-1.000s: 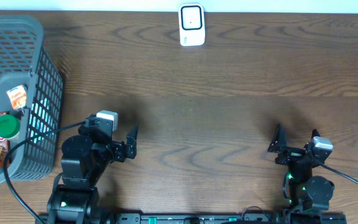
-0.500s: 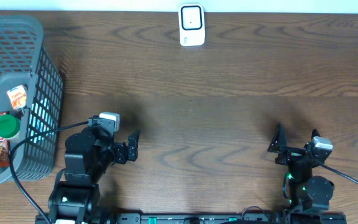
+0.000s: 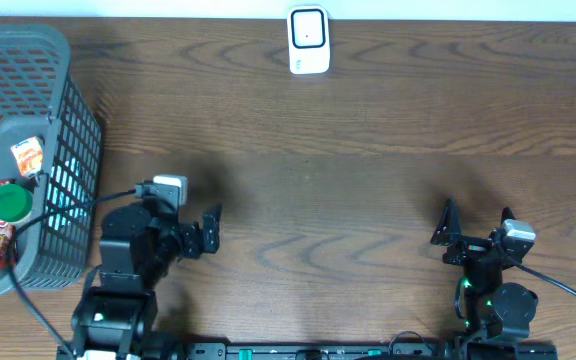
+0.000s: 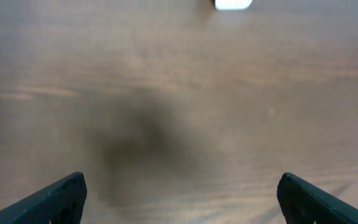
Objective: Scan the item barcode
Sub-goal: 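Move the left gripper over the basket toward the green-capped bottle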
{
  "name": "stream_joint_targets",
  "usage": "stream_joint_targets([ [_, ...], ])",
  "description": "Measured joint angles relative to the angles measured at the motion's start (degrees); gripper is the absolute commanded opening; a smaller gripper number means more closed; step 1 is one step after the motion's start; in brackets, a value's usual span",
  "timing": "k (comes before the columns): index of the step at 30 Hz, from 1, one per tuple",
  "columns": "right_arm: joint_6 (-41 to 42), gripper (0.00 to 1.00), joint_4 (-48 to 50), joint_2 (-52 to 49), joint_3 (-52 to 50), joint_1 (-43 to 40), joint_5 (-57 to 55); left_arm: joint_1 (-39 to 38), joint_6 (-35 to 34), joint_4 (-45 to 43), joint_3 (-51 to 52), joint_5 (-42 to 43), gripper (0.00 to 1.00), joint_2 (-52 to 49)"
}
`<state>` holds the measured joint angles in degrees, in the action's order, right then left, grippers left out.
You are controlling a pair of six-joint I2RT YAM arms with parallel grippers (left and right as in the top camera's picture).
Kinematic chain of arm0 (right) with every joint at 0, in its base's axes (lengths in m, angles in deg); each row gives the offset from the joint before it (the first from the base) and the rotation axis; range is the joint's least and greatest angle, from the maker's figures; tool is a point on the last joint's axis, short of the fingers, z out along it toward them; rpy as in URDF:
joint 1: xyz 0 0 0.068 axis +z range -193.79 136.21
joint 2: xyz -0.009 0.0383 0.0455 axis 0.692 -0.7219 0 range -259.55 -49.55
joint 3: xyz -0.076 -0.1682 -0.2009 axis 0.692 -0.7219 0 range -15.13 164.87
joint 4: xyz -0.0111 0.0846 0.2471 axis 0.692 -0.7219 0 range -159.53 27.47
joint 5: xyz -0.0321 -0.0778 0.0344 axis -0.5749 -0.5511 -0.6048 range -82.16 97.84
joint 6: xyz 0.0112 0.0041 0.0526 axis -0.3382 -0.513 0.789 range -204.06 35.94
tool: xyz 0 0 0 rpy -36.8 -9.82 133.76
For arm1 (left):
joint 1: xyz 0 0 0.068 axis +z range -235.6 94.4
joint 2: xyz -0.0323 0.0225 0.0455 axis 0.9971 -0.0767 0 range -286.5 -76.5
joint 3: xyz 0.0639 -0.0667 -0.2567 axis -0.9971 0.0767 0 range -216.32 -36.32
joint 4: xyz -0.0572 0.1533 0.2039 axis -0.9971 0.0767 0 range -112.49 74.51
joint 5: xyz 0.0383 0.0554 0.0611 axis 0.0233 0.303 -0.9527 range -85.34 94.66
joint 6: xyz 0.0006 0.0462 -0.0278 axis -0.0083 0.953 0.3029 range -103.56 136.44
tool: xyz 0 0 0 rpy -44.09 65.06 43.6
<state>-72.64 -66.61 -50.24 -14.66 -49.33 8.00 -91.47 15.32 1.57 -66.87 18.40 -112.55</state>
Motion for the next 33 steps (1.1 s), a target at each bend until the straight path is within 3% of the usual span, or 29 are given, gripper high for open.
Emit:
stream_joint_targets([
  [8,0.0,0.99,0.0,0.0,0.0,0.0,0.0,0.0,-0.9,-0.2,-6.1,-0.2,0.98,0.2],
  [33,0.0,0.99,0.0,0.0,0.0,0.0,0.0,0.0,-2.1,-0.7,-6.1,-0.1,0.98,0.2],
])
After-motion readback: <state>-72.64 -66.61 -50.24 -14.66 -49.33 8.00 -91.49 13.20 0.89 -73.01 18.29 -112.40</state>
